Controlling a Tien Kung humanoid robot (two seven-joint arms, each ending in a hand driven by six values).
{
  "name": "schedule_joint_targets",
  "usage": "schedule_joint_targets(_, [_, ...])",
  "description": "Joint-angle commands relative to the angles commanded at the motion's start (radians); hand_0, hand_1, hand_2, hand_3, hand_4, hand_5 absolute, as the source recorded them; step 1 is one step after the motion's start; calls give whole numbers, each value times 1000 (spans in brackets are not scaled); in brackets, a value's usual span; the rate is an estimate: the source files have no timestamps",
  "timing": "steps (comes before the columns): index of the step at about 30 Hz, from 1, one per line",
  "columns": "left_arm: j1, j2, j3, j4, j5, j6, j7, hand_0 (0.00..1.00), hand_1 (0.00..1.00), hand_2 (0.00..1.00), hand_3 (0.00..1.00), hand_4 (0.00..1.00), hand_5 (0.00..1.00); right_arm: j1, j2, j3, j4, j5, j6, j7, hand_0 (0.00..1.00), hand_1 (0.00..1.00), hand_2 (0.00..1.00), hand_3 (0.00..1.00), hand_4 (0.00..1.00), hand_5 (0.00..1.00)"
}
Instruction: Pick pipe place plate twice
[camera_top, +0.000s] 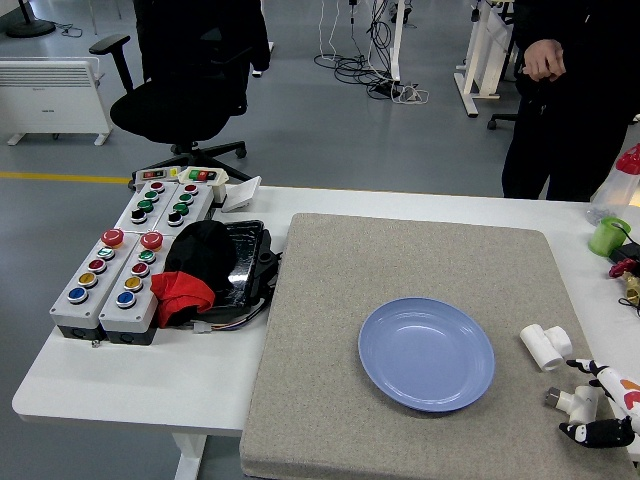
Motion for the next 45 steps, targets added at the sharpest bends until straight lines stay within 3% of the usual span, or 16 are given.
schedule_joint_targets(2, [0, 0, 1, 0, -1, 0, 0, 653, 631, 631, 553, 394, 998, -1, 1, -1, 0, -8, -3, -5, 644, 680, 746, 805, 738, 235])
schedule_joint_targets(3, [-1, 0, 1, 0, -1, 0, 0, 653, 631, 631, 553, 393, 998, -2, 2, -1, 0, -10, -4, -6, 495, 577, 667, 755, 660, 163])
schedule_joint_targets(8, [-2, -1, 1, 0, 0, 0, -1, 653, 631, 631, 553, 393, 998, 0, 1, -4, 1, -17, -15, -13, 495, 577, 667, 755, 660, 163])
schedule_joint_targets(9, [-2, -1, 1, 0, -1, 0, -1, 653, 631, 632, 553, 394, 998, 0, 1, -5, 1, -18, -22, -12, 381, 490, 624, 720, 615, 135])
schedule_joint_targets(17, [1, -2, 5, 0, -6, 0, -1, 653, 631, 632, 553, 394, 998, -4, -1, -1, 8, -19, -70, 19, 350, 462, 595, 699, 575, 111])
schedule_joint_targets(26, [5, -5, 12, 0, -13, -1, -4, 653, 631, 631, 553, 394, 998, 22, 13, -12, 88, -30, -171, 95, 347, 459, 584, 688, 562, 112])
schedule_joint_targets(31, [7, -6, 17, -1, -20, -1, -3, 653, 631, 631, 553, 393, 998, 123, 47, -121, 80, -10, -206, 134, 365, 471, 581, 672, 552, 122])
schedule_joint_targets(39, [15, -7, 31, -4, -42, 2, 0, 653, 631, 631, 553, 393, 998, 352, 118, -378, -44, 51, -169, 119, 400, 500, 585, 674, 550, 128])
schedule_joint_targets(40, [17, -8, 33, -4, -46, 3, 0, 653, 632, 631, 553, 393, 998, 379, 135, -405, -66, 47, -166, 118, 580, 606, 635, 703, 575, 150])
schedule_joint_targets(45, [19, -9, 39, -5, -53, 4, -1, 653, 632, 631, 553, 393, 998, 464, 188, -478, -142, 18, -144, 109, 580, 606, 635, 703, 575, 150])
